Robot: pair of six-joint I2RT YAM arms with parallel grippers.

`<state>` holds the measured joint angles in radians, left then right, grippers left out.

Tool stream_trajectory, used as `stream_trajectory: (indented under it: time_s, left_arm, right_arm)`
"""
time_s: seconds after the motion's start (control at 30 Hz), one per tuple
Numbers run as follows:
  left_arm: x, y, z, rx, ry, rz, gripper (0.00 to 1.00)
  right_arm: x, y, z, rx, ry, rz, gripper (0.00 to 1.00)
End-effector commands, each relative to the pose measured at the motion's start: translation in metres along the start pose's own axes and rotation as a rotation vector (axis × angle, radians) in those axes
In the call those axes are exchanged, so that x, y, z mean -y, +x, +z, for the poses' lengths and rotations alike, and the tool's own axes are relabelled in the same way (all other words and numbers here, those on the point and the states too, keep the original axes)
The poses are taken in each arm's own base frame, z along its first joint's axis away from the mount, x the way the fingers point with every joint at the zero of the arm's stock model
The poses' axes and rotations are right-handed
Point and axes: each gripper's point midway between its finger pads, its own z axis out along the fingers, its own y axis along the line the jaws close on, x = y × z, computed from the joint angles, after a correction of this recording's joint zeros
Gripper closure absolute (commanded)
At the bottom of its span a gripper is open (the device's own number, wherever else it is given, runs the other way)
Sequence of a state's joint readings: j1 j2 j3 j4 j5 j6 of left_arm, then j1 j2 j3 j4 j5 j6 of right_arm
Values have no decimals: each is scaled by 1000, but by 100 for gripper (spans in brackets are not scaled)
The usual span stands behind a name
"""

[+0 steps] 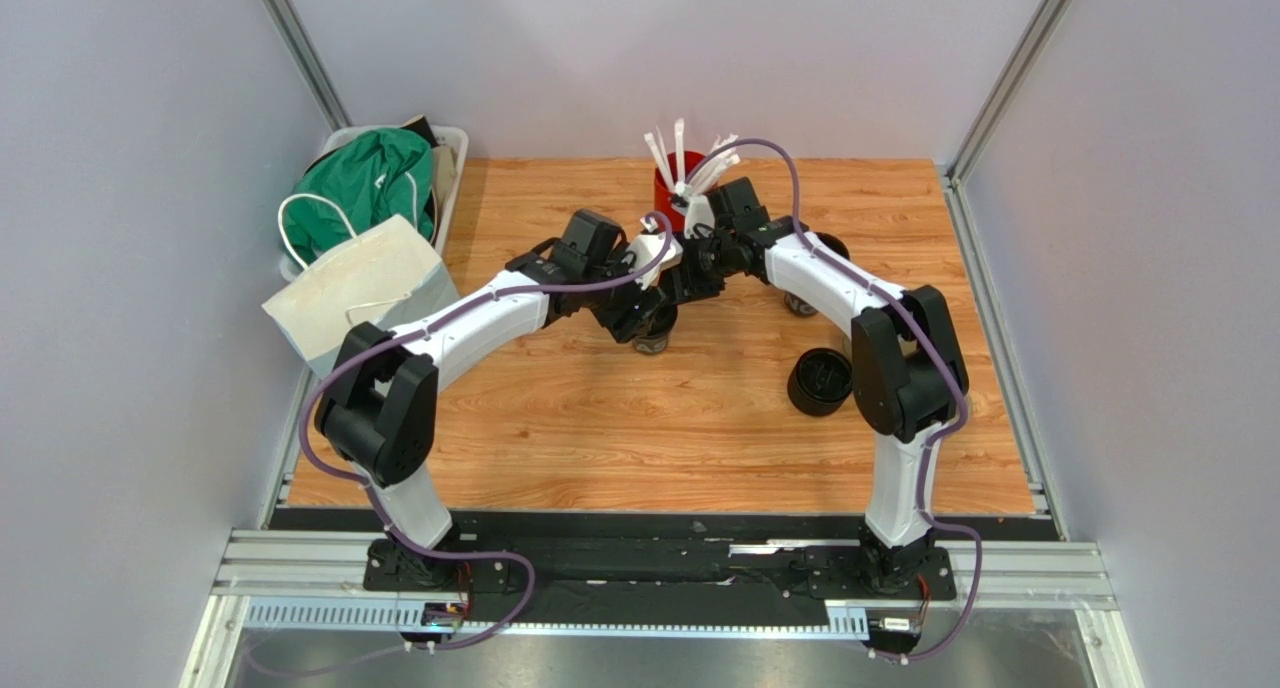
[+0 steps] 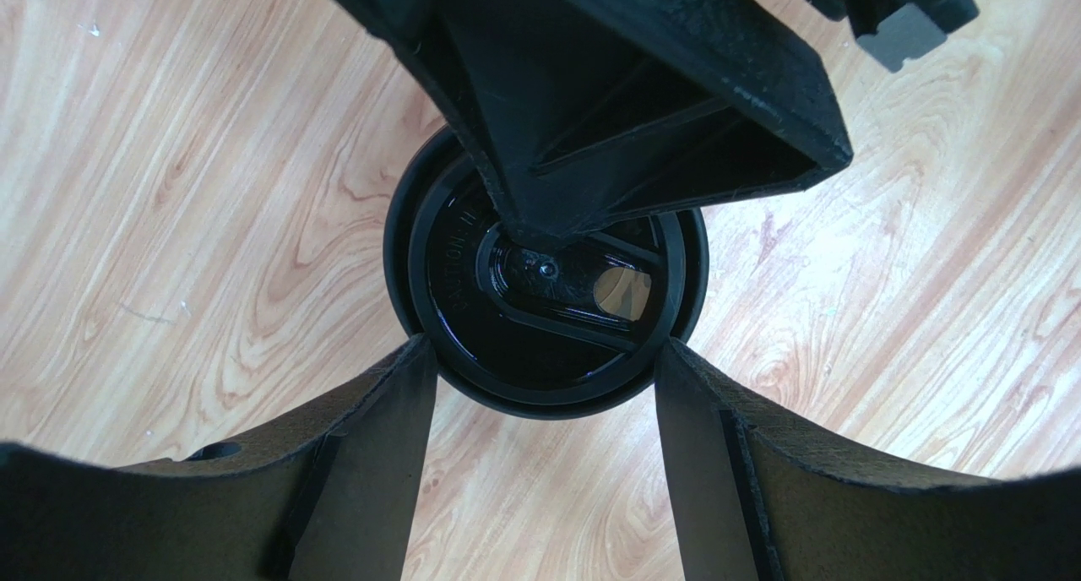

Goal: Pack the takeout coffee

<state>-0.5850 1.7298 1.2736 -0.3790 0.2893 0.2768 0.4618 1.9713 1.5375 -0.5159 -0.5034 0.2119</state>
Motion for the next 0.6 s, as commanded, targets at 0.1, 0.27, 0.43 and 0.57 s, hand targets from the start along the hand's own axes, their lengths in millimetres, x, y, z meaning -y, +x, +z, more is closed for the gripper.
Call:
stream_trajectory:
  time_s: [0.1, 0.27, 0.43, 0.57]
  left_arm:
    - [19, 103, 19, -368, 33, -60, 27]
    - [24, 55, 4, -213, 79, -54, 21]
    - [25, 16, -14, -104, 121, -65, 20]
    - [20, -13, -27, -14, 154, -98, 20]
  right_arm:
    - [46, 57, 16, -186, 169, 19, 69]
    - [47, 61, 16, -195, 170, 19, 69]
    - [46, 60, 16, -193, 166, 17, 70]
    - [47, 61, 17, -196, 170, 15, 69]
